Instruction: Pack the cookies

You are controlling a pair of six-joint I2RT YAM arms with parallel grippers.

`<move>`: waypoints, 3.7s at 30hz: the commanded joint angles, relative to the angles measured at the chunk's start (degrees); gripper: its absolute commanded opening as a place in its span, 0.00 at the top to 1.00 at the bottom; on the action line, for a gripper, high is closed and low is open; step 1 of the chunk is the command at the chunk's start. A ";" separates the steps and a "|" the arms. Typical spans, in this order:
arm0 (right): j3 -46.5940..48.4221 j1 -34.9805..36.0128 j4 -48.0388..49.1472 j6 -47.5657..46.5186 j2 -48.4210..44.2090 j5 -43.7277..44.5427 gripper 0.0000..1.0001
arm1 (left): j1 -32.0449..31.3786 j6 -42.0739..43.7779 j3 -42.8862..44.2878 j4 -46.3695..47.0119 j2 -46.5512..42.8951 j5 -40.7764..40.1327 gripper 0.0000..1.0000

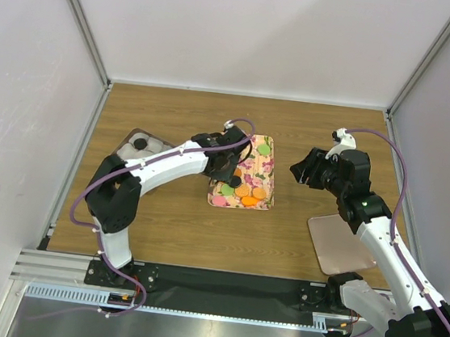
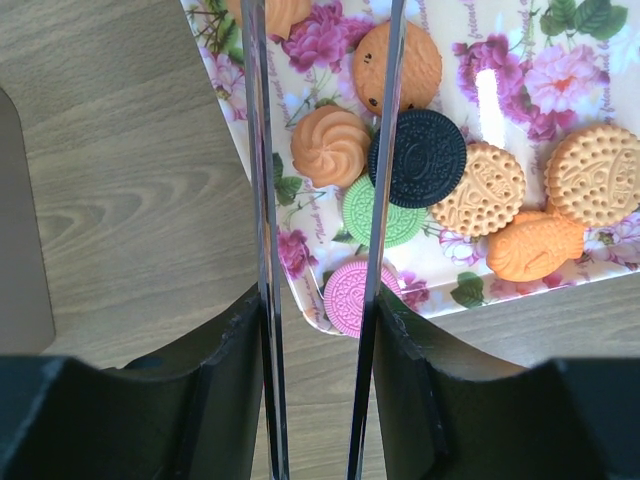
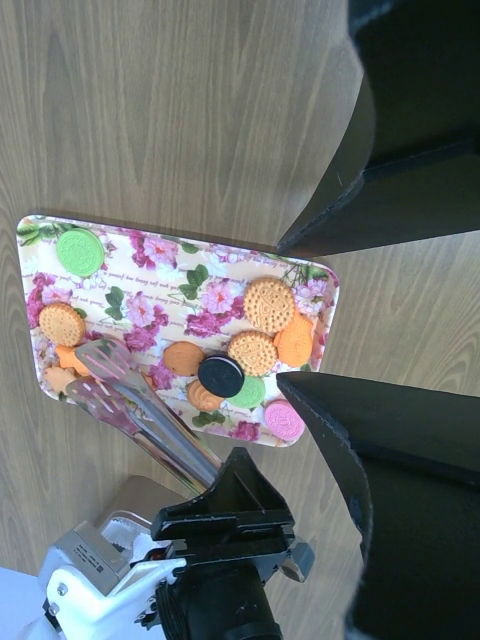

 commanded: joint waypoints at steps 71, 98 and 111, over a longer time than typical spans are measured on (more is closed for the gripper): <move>0.48 0.17 1.27 -0.67 -0.33 1.03 0.46 | -2.90 2.21 4.72 0.22 -2.07 -1.37 0.64; 0.39 0.17 1.89 -0.14 0.55 -0.64 0.46 | 26.53 2.30 -21.81 -2.16 -33.28 3.10 0.60; 0.39 0.26 1.97 -0.14 0.73 -0.90 0.46 | 31.90 4.41 -22.61 0.83 -29.68 4.34 0.60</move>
